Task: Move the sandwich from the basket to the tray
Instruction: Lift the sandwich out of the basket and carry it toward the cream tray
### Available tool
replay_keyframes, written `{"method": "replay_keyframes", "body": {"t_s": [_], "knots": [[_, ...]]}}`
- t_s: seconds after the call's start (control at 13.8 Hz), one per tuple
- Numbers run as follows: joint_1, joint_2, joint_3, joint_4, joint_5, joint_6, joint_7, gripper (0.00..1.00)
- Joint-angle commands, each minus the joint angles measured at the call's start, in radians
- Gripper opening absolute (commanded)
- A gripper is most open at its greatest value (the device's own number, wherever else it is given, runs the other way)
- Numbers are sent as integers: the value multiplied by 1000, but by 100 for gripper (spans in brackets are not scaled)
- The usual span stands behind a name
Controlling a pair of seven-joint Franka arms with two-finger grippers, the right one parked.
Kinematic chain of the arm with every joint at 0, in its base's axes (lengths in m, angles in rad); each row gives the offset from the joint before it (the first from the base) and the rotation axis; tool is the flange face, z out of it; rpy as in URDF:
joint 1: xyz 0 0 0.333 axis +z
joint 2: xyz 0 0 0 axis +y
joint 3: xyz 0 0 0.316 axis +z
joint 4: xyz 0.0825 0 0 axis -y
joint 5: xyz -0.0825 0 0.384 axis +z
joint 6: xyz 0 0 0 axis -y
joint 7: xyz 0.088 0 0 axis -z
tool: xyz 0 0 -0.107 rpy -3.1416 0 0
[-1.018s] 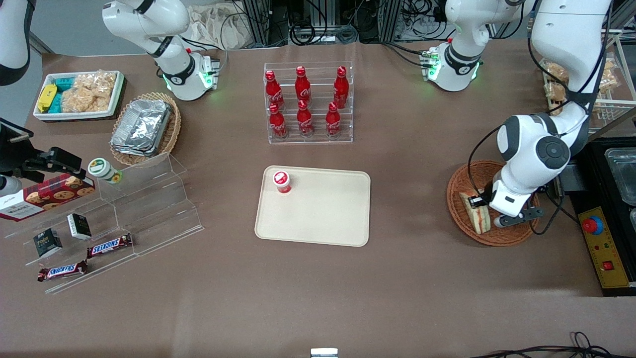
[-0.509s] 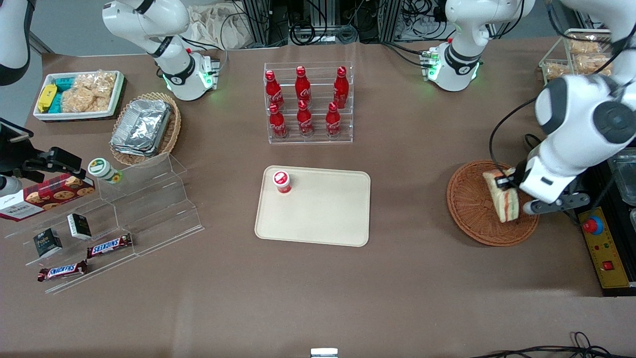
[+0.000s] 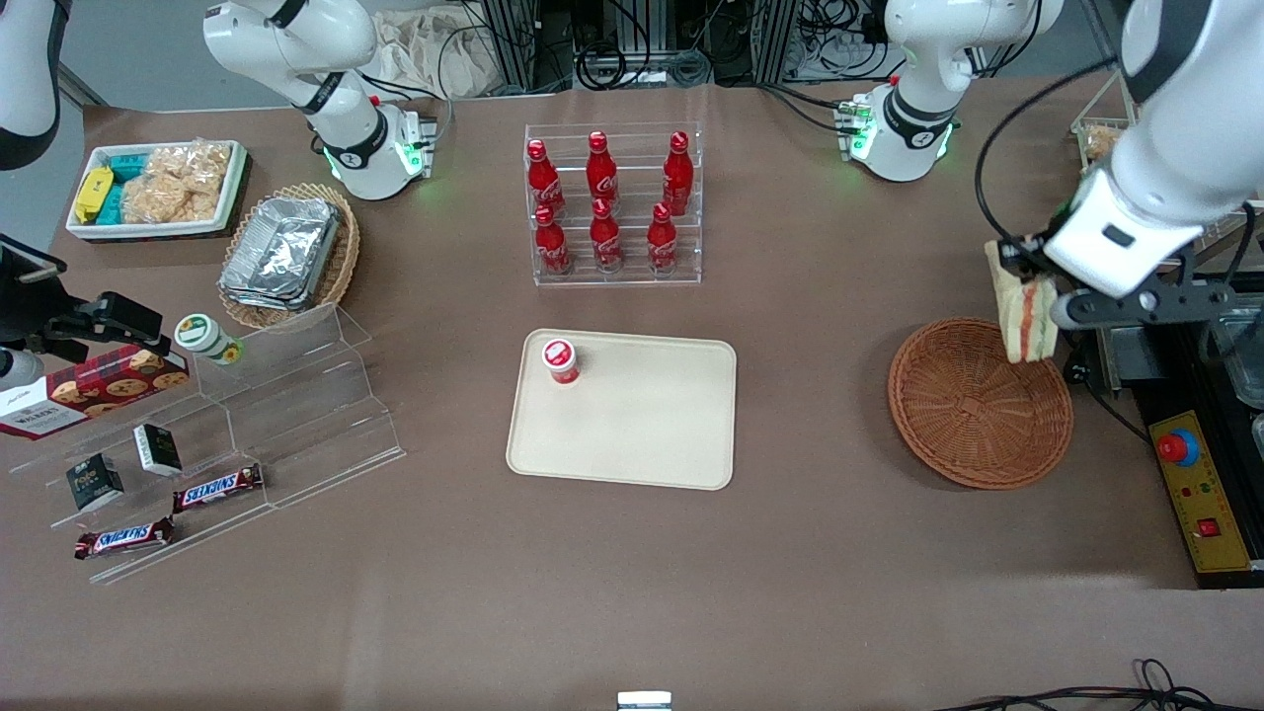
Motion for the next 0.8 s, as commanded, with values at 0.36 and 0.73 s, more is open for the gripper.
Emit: {"method": "replay_keyframes", "body": {"t_s": [0.36,0.73], "knots": [[-77,165,-396,64,93,72,-637,0],[-214,482,-395,62,277,325,-876,0]]}}
